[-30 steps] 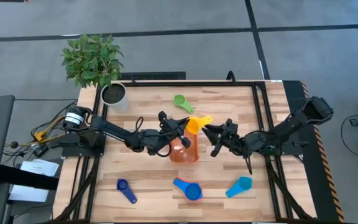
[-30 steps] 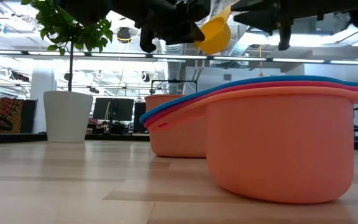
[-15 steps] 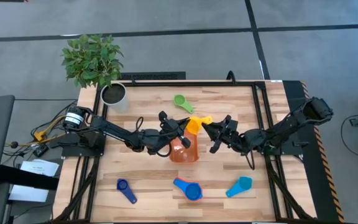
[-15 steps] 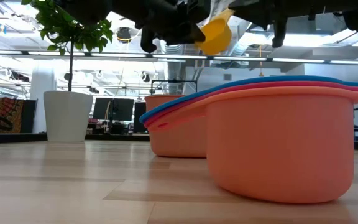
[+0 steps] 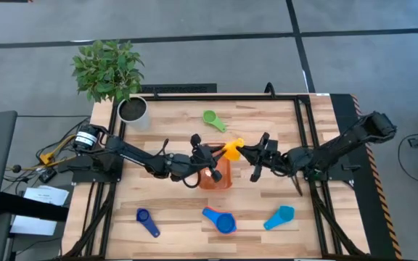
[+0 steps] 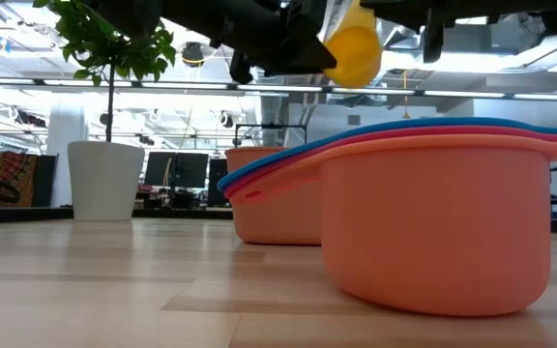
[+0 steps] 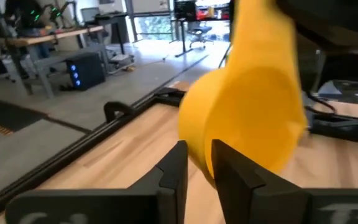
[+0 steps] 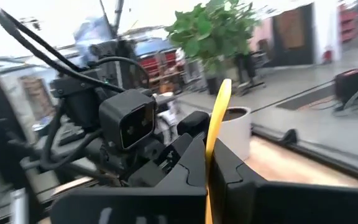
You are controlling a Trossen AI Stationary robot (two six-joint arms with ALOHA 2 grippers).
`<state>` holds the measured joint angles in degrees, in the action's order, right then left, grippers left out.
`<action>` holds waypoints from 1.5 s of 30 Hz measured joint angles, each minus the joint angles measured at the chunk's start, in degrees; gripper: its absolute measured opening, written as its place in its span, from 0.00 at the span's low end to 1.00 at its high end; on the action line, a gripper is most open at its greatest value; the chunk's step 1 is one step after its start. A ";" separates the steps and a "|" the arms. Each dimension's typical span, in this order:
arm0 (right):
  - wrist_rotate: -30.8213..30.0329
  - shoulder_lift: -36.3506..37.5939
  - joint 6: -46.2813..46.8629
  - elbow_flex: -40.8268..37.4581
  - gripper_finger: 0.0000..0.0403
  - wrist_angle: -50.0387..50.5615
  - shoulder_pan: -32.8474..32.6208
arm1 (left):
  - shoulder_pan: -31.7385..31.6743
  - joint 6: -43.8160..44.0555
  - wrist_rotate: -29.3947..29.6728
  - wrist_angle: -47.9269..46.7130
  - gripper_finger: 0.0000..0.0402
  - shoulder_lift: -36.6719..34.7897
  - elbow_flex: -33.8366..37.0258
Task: Nest measuring cups in basket
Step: Stack the yellow measuring cup on top of the blue measuring cup
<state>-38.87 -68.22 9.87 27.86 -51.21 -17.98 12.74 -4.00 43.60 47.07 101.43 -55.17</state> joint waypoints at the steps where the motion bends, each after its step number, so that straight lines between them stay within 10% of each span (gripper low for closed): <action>1: 2.14 1.76 1.22 0.00 0.01 2.69 0.65 | 0.45 -0.92 -0.04 0.05 0.16 0.00 -0.03; 8: 28.73 12.91 15.96 3.20 0.01 28.43 11.15 | 6.40 -9.98 3.00 -3.82 0.23 -1.52 -0.45; 16: 52.11 7.38 22.71 7.98 0.01 35.63 17.40 | 15.21 -13.10 19.87 -11.19 0.23 -6.54 -0.49; 25: 66.29 -9.54 23.63 17.40 0.02 34.92 13.64 | 22.65 -7.11 31.62 -21.35 0.23 -11.76 -0.49; 45: 83.41 -36.94 32.67 33.06 0.04 27.72 4.13 | 28.04 -1.95 32.75 -24.85 0.23 -12.33 -0.47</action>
<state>44.54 -105.16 42.53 60.92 -23.48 -13.84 40.78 -5.94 76.35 22.22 89.10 -55.64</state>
